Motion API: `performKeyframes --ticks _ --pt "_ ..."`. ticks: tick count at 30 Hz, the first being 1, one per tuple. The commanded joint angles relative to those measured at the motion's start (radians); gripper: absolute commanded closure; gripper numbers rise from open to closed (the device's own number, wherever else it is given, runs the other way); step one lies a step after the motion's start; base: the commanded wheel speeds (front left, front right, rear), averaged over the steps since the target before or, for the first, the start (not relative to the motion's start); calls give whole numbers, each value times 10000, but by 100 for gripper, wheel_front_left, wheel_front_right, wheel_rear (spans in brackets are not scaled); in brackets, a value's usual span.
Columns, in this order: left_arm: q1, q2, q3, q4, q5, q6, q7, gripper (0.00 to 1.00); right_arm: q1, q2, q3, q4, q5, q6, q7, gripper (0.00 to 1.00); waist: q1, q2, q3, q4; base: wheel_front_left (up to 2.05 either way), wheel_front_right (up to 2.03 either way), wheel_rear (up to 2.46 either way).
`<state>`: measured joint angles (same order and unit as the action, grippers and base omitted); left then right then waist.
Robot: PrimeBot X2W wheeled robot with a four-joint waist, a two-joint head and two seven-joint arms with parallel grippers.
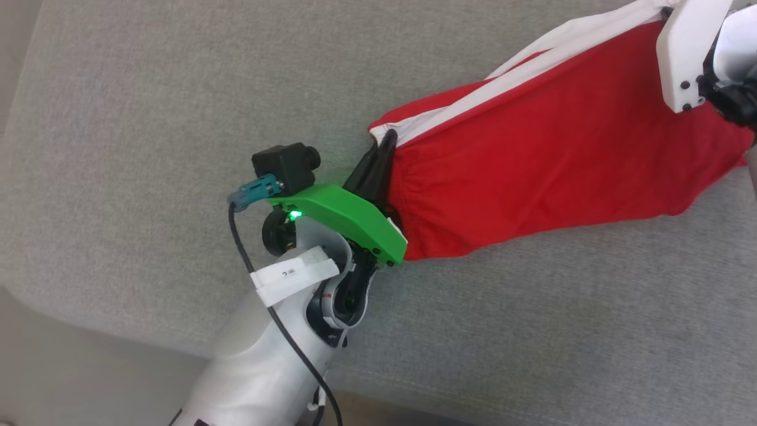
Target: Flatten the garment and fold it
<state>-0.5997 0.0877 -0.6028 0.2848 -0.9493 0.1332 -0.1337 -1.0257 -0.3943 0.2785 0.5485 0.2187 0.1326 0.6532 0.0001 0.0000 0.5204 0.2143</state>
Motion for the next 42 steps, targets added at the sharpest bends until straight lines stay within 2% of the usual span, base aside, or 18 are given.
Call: performKeyframes --ticks 1,9,10,11,12,17,22,29,35,38,42 --pt "-211 -38 -69 70 146 -35 34 100 -285 -53 49 240 -69 -19 128 100 -1 0 335 343 0 0 0" --pt "-364 -158 -445 217 80 -200 243 100 -798 -90 267 1287 220 -19 908 100 -1 0 395 500 0 0 0" --pt "-364 -167 -472 227 50 -228 264 89 -816 -109 337 1339 298 -19 975 100 -1 0 359 484 0 0 0" --pt "-357 -172 -496 234 29 -250 286 51 -814 -114 384 1350 385 -19 976 65 -1 0 318 465 0 0 0" --pt "-343 -174 -516 236 19 -272 286 0 -786 -118 450 1329 506 -19 902 0 -1 0 239 430 0 0 0" --pt "-78 -69 -558 76 22 -322 163 0 -314 -291 776 1094 1092 -19 521 0 -1 0 -311 228 0 0 0" --pt "532 374 -590 -341 124 -194 54 0 651 -573 933 523 1706 -19 -177 0 -1 0 -1144 -34 0 0 0" --pt "1323 1119 -545 -919 695 -35 -670 0 2343 -614 -40 -256 2332 -19 -2048 0 -1 0 -2113 -124 0 0 0" --pt "1563 1537 30 -1013 2330 31 -1262 0 3341 -273 -1205 -556 2562 -19 -3250 0 -1 0 -2358 -100 0 0 0" --pt "1810 1244 1123 -1591 3551 -226 -1274 0 3516 -127 -1699 -548 2605 -19 -3552 0 -1 0 -2298 -68 0 0 0" --pt "2328 656 2402 -2131 5093 -913 -1277 0 3456 119 -2263 -159 2505 -19 -3532 0 -1 0 -2191 -16 0 0 0"
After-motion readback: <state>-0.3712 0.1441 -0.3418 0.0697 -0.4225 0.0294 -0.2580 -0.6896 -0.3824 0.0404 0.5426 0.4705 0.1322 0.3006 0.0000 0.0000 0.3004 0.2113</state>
